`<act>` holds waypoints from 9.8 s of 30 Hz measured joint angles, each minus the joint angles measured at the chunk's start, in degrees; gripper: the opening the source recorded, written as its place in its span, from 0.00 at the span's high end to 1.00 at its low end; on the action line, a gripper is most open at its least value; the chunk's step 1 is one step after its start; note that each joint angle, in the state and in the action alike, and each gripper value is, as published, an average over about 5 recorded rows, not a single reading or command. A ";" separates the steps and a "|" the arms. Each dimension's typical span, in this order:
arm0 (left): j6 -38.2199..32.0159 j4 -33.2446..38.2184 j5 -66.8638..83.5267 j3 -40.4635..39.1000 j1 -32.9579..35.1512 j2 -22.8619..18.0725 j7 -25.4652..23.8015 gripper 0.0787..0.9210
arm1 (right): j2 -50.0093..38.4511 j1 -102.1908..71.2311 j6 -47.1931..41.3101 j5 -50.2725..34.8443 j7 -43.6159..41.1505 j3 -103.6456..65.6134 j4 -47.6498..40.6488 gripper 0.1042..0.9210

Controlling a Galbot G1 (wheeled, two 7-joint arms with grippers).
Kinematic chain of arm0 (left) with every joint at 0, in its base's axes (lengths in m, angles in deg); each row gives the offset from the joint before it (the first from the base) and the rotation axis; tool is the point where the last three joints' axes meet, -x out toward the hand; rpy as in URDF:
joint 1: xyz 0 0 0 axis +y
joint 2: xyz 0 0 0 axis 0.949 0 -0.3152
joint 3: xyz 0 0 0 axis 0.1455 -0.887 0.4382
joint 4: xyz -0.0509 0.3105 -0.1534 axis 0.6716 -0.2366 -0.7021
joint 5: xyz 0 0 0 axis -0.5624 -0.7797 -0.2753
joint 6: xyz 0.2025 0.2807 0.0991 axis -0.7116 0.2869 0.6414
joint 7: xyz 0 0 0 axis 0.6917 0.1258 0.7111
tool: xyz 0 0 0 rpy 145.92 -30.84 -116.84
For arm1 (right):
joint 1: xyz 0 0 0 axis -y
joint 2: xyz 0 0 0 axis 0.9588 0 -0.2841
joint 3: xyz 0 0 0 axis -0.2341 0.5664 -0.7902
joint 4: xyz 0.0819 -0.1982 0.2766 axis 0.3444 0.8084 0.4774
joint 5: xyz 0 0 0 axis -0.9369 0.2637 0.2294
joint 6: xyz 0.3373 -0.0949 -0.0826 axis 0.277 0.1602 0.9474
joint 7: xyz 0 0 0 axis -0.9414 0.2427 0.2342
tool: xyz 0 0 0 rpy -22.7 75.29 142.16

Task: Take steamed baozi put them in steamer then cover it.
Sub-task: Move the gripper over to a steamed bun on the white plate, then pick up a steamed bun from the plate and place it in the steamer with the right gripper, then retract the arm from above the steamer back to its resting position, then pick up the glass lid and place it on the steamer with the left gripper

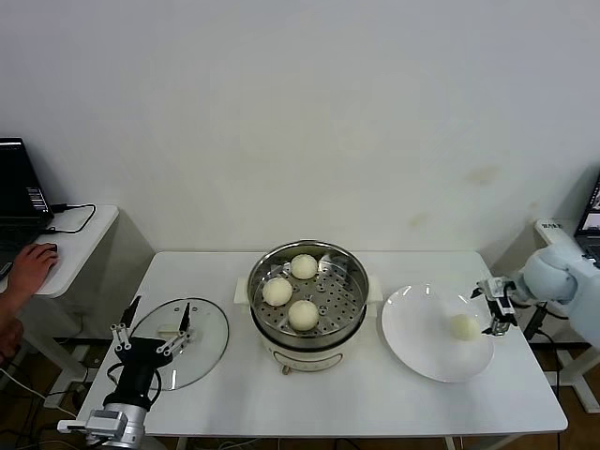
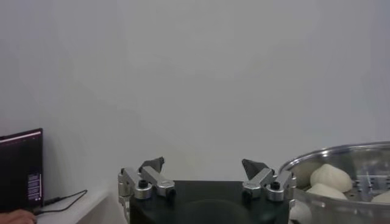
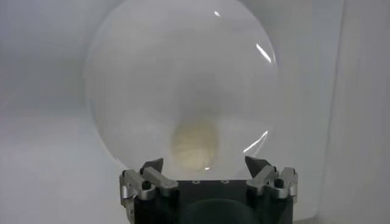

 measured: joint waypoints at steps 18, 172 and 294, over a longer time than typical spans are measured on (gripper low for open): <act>0.11 0.41 -0.19 0.55 0.60 -0.54 -0.07 0.12 | 9.18 -4.91 0.88 4.21 -0.34 -4.62 -11.15 0.15; -3.61 -20.87 -51.78 1.98 -7.61 1.62 3.87 0.12 | 44.04 -74.95 21.56 -28.80 47.03 -91.04 31.74 0.12; 24.11 -5.94 -60.02 -11.60 -21.34 16.28 -11.14 0.93 | 57.15 -83.73 29.73 -14.39 49.38 -90.82 31.83 0.12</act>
